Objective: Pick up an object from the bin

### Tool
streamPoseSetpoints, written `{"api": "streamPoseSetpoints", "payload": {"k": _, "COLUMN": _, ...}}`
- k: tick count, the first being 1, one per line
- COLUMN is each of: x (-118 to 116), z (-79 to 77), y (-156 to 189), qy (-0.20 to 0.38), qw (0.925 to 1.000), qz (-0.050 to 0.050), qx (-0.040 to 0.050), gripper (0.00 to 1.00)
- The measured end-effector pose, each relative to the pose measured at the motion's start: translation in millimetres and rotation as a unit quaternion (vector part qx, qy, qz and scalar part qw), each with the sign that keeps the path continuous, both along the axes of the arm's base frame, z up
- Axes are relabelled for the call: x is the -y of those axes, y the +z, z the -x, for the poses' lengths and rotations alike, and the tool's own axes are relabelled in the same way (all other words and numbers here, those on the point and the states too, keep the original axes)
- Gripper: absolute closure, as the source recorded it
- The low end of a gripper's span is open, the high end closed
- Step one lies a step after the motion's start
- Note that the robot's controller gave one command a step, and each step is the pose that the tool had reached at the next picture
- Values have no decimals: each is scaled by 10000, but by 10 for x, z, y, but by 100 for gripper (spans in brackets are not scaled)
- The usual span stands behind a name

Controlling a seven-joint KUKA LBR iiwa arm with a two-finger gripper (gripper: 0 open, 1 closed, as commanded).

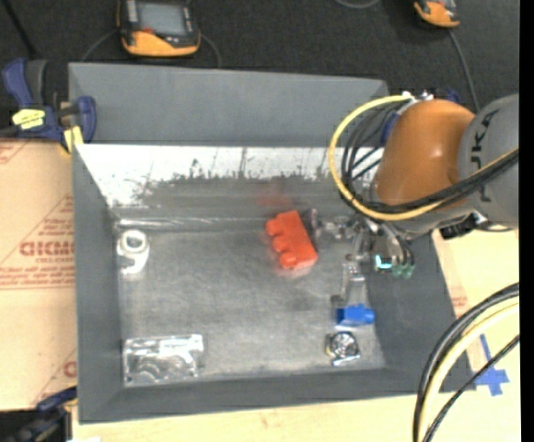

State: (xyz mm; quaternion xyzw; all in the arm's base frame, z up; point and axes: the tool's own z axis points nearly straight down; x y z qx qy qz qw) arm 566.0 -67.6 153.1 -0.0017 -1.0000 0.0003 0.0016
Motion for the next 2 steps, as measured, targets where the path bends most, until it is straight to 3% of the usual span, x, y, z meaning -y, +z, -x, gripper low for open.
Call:
{"api": "streamPoseSetpoints", "payload": {"k": 1, "x": 693, "z": 605, "y": -697, "qy": 175, "qw": 9998, "qz": 8, "qx": -23, "gripper": 0}}
{"api": "streamPoseSetpoints", "payload": {"k": 2, "x": 646, "z": 548, "y": -647, "qy": 227, "qw": 9997, "qz": 6, "qx": 40, "gripper": 100}}
